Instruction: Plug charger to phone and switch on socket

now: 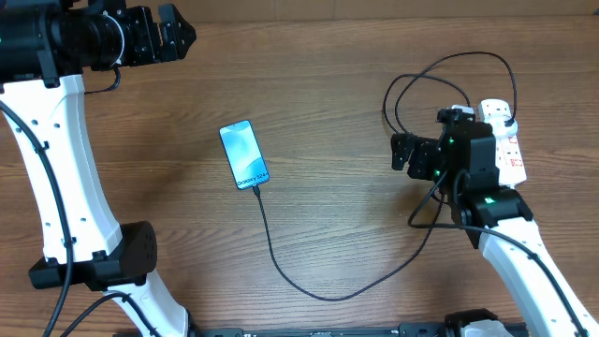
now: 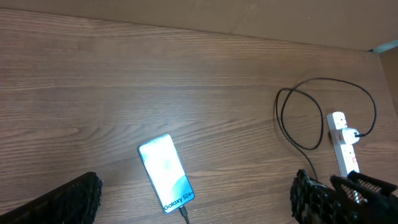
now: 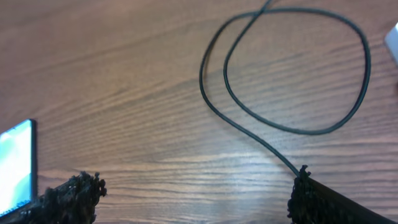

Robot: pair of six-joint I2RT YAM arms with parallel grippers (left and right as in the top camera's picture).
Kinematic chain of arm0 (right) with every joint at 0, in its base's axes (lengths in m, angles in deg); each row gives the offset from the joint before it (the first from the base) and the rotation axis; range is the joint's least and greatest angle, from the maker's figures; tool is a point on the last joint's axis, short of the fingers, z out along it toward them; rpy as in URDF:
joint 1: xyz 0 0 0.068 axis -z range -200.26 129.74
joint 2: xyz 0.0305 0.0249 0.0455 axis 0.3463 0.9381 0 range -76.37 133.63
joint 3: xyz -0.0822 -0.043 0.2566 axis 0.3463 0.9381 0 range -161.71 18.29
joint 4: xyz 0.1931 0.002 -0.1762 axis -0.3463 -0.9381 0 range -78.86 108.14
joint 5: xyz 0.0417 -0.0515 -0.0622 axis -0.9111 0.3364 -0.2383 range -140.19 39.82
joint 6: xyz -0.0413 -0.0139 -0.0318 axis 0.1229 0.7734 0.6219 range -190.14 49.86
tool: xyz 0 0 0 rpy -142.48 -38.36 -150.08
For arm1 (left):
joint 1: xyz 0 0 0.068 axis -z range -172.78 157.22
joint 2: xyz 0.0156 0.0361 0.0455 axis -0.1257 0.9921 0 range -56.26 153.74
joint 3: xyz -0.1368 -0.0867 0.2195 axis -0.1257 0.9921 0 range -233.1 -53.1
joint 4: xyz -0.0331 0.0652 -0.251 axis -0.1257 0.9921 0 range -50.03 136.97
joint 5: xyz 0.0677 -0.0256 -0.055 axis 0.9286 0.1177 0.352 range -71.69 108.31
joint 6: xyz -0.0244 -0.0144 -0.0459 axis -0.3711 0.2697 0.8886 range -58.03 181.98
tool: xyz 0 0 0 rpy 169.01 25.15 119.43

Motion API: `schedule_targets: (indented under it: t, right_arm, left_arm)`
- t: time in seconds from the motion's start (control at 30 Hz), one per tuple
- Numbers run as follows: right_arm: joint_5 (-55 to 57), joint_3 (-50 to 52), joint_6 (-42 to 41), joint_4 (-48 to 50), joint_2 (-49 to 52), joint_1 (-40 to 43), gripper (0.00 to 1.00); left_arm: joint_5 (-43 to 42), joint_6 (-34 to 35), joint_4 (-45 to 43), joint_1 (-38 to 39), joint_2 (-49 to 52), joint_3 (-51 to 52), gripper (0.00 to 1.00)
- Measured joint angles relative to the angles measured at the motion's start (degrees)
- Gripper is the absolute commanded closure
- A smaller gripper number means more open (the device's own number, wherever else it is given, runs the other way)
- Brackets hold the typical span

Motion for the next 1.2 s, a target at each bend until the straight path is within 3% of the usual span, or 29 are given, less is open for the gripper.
schedule_targets:
  t: [0.5,0.8,1.0,1.2]
  right_arm:
    - [0.4,0.0,0.0,0.0,1.2,0.0,0.00]
    - [4.1,2.1,0.0,0.6,-13.5,0.0,0.00]
    - [8.0,7.5,0.0,1.0,-22.4,0.0,0.00]
    - [9.4,16.1,2.2,7.6,-31.8,0.0,0.00]
  left_arm:
    - [0.0,0.0,0.0,0.0,0.0,0.0,0.00]
    - [0.0,0.0,0.0,0.0,0.0,0.0,0.01]
    - [0.0,0.0,0.0,0.0,0.0,0.0,0.00]
    - [0.0,0.0,0.0,0.0,0.0,0.0,0.01]
